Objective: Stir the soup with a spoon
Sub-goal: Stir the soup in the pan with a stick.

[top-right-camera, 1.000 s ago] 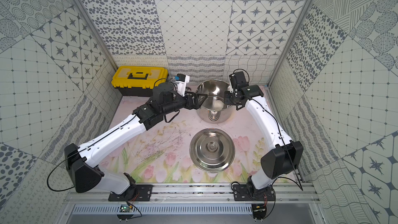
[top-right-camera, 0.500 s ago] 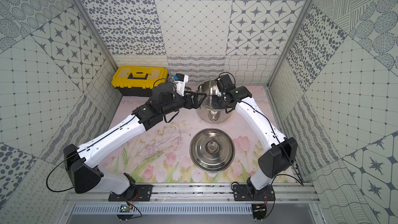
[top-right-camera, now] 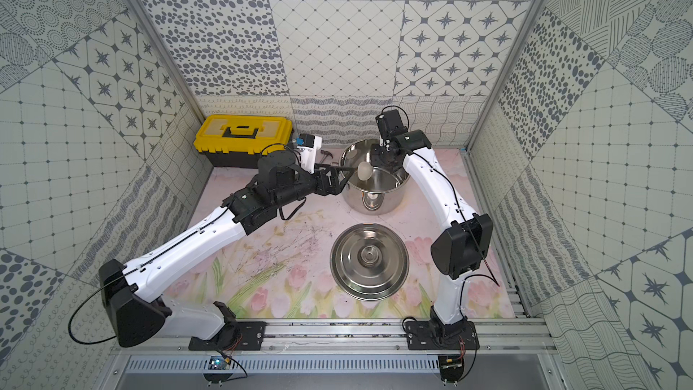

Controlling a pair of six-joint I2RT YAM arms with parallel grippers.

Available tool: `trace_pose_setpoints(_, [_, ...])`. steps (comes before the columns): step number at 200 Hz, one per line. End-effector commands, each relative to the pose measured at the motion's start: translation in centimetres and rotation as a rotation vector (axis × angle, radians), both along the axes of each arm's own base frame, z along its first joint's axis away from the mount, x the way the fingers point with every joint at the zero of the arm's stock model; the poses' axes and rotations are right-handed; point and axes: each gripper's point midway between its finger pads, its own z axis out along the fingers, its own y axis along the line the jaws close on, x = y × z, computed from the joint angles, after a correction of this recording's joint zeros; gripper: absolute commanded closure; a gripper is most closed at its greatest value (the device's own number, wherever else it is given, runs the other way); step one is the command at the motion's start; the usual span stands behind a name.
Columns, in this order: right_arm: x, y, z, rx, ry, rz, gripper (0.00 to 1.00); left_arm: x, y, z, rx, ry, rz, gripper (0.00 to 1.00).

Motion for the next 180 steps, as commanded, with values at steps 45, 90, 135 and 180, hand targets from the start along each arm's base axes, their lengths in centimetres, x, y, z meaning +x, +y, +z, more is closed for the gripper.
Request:
trace_pose_setpoints(45, [-1.7,-4.6,1.4,-0.062,-0.032,-0.036,1.0,0.6,0.9,-0.8,0.034,-0.017,0.052,0.0])
trace_pose_setpoints(90, [-5.2,-5.2,0.6,-0.05,0.004,-0.023,1.0,1.5,0.8,-1.1,0.031,-0.016,0.045,0.0])
trace_pose_setpoints(135, [-8.0,-4.1,0.2,0.003,0.026,0.005,1.0,2.2,0.9,-0.7,-0.003,-0.011,0.041,0.0])
trace_pose_setpoints(180, [-8.8,-0.3,-0.1,0.034,0.033,0.069,1.0,2.2,0.7,-0.3,-0.02,-0.022,0.022,0.0])
